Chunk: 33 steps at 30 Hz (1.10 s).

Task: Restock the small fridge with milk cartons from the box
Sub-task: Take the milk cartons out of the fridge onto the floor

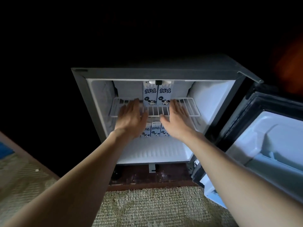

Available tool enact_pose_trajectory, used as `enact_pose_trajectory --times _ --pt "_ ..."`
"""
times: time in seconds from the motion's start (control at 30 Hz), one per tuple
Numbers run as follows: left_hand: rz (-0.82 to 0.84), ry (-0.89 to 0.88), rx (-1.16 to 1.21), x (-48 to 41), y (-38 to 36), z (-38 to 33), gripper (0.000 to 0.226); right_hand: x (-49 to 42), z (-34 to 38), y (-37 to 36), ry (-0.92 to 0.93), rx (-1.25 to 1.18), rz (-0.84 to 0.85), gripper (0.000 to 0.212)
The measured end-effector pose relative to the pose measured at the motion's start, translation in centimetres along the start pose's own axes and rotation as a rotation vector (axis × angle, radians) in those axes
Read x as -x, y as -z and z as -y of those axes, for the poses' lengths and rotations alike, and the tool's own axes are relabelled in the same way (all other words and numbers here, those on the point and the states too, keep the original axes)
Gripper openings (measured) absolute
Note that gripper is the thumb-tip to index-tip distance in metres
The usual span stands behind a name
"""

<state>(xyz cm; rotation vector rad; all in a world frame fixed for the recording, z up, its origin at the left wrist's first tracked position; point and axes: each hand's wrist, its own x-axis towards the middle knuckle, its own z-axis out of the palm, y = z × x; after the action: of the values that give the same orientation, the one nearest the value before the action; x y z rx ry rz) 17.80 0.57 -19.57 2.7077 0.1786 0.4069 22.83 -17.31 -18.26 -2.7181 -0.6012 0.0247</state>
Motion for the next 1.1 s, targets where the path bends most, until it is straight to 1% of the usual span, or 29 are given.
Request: enact_pose_trajectory --times 0.07,0.13,0.2,0.27,0.37,0.47,0.5,0.6,0.67,0.77,0.87,1.0,1.1 --pt "-0.047 -0.004 -0.036 -0.8 -0.4 -0.3 0.051 -0.5 0.0 0.3 -0.032 -0.086 -0.025 0.074" --pt "-0.051 -0.007 -0.030 -1.7 -0.8 -0.3 0.057 -1.0 -0.1 0.6 -0.038 -0.145 -0.065 0.072" --pt "0.006 0.042 0.068 -2.7 -0.8 -0.3 0.064 -1.7 -0.4 0.5 -0.016 -0.163 -0.106 0.069" --pt "0.047 0.084 0.157 -3.8 -0.8 -0.1 0.066 -2.6 -0.7 0.2 -0.016 -0.198 -0.161 0.060" --pt "0.042 0.084 0.230 -4.4 -1.0 0.0 0.058 -3.9 -0.9 -0.1 -0.043 -0.244 -0.205 0.052" --pt "0.038 0.117 0.351 -4.7 -0.9 -0.3 0.041 -4.8 -0.9 -0.6 -0.071 -0.259 -0.229 0.054" --pt "0.034 0.136 0.373 -4.7 -0.9 -0.3 0.038 -4.9 -0.9 -0.7 -0.079 -0.265 -0.235 0.053" --pt "0.021 0.189 0.360 -4.7 -0.8 -0.3 0.042 -4.5 -0.7 -0.3 -0.113 -0.309 -0.238 0.049" --pt "0.022 0.203 0.343 -4.5 -0.7 -0.4 0.044 -4.2 -0.5 0.0 -0.133 -0.326 -0.236 0.052" --pt "0.024 0.200 0.359 -4.0 -0.1 -0.8 0.044 -3.8 -0.2 0.3 -0.112 -0.381 -0.237 0.061" --pt "0.040 0.193 0.428 -3.4 0.4 -1.3 0.042 -3.4 0.4 0.7 -0.076 -0.511 -0.208 0.058" --pt "0.042 0.194 0.532 -2.2 0.9 -2.1 0.043 -3.0 0.3 0.8 -0.090 -0.593 -0.170 0.069" --pt "0.025 0.219 0.572 -1.3 1.0 -2.4 0.034 -2.2 0.3 1.2 -0.089 -0.632 -0.144 0.069"
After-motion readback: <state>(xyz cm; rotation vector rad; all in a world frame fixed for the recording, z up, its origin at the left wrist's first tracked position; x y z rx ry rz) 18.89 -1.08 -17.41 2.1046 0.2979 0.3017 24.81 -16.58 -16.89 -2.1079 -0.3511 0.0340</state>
